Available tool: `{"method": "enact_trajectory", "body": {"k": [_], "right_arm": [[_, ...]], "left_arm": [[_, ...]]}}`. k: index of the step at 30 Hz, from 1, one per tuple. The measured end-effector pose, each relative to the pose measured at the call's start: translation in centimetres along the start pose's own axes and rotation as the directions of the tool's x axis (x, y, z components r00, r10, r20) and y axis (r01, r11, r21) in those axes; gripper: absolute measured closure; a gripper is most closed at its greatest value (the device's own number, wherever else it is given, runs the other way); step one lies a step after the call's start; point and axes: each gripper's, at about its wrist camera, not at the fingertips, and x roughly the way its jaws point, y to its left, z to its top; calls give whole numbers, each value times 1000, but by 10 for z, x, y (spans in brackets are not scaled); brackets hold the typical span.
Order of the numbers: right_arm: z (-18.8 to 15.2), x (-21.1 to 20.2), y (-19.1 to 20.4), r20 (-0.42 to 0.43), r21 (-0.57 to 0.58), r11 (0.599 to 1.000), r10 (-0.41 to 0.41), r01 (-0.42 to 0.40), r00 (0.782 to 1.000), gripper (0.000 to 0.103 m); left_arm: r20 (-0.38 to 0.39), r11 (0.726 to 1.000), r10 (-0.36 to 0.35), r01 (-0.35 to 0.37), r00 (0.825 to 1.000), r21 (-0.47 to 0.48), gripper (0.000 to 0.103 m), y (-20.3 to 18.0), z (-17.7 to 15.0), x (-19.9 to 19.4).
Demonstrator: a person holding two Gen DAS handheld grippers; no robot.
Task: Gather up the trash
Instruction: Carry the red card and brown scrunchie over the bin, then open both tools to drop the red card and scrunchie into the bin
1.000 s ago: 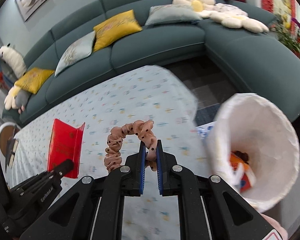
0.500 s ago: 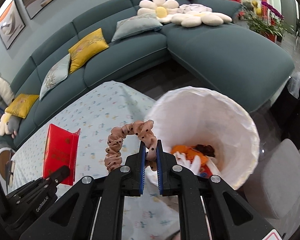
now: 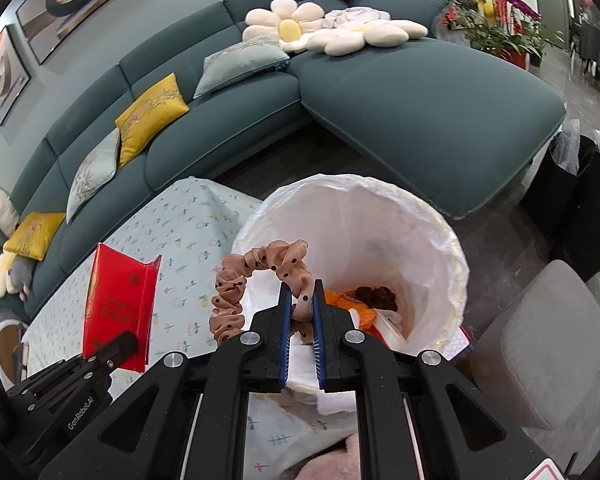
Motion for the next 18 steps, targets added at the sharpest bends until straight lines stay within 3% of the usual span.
{"method": "enact_trajectory", "body": {"k": [18], "right_arm": [[11,-1,-34,10,42,999,-24,24,1000,93]], "left_arm": [[-19,995,-54,55,998,78,101,-46,16,15]]}}
